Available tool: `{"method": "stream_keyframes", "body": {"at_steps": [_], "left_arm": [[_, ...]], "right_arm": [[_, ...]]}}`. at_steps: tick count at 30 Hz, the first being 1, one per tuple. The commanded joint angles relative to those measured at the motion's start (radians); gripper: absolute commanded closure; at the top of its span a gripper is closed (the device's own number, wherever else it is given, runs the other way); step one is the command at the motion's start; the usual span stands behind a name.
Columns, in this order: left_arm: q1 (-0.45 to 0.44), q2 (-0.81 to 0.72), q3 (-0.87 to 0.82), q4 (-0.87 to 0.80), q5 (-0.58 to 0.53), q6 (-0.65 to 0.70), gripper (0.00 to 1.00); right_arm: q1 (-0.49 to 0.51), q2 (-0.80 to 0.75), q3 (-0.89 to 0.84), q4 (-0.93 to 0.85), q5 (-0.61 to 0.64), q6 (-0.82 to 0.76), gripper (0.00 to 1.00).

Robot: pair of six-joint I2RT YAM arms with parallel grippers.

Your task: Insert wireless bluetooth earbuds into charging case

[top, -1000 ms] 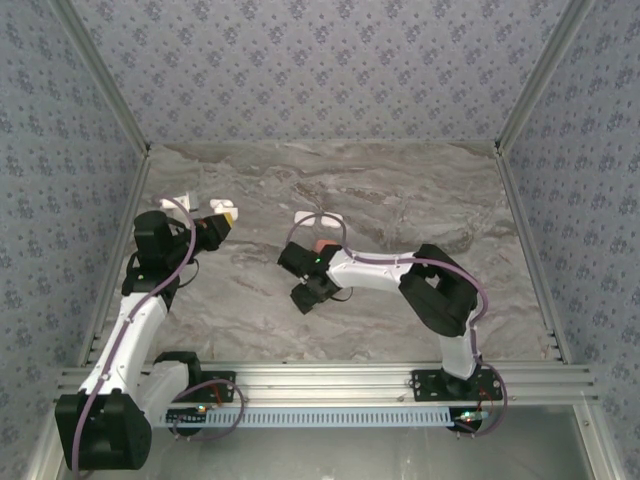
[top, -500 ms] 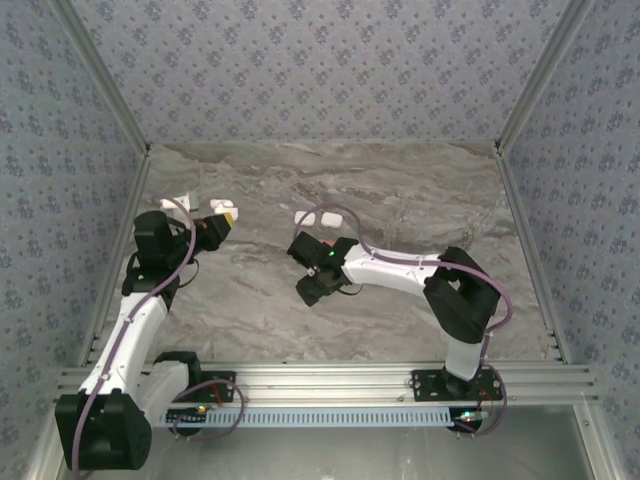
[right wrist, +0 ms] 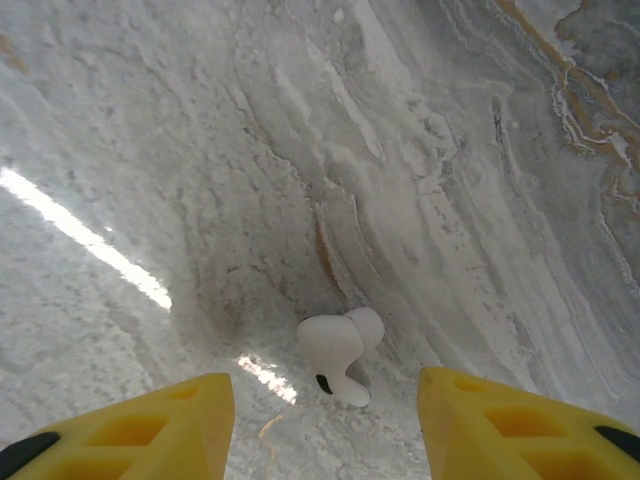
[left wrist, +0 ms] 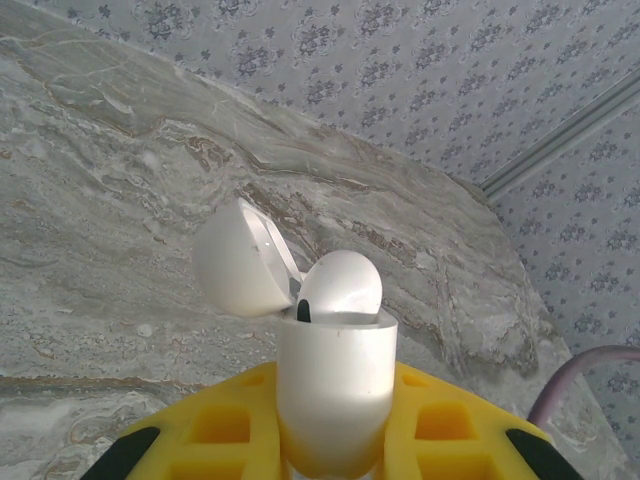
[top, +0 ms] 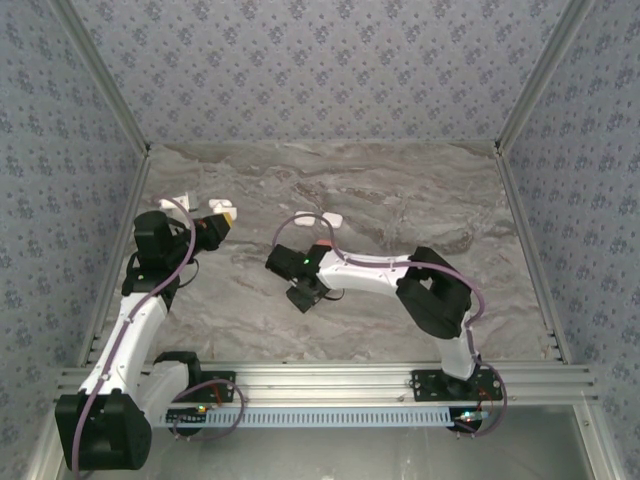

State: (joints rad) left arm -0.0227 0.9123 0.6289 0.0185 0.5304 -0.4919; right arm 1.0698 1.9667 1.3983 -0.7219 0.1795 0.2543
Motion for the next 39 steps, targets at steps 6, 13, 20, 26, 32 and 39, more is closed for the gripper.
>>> {"method": "stream_keyframes", "body": {"at_steps": [6, 13, 20, 26, 32, 39], "left_arm": [[-0.008, -0.016, -0.005, 0.004, -0.003, -0.002, 1.00], [-0.008, -0.016, -0.006, 0.003, -0.003, -0.002, 1.00], [-0.007, -0.017, -0.006, 0.003, 0.001, -0.003, 1.00], [-0.008, -0.014, -0.014, 0.035, 0.030, -0.006, 1.00], [-0.065, -0.019, -0.039, 0.158, 0.073, -0.018, 1.00], [-0.250, -0.009, -0.066, 0.371, 0.064, 0.014, 1.00]], "right_arm": [[0.018, 0.065, 0.057, -0.022, 0.043, -0.030, 0.53], [0.013, 0.088, 0.064, -0.012, 0.045, -0.032, 0.60], [-0.013, 0.069, 0.041, 0.000, 0.015, -0.033, 0.76], [-0.075, -0.092, -0.062, 0.094, -0.059, -0.049, 0.80], [-0.242, -0.365, -0.281, 0.351, -0.344, -0.035, 0.81], [-0.492, -0.701, -0.513, 0.808, -0.661, 0.163, 0.81]]}}
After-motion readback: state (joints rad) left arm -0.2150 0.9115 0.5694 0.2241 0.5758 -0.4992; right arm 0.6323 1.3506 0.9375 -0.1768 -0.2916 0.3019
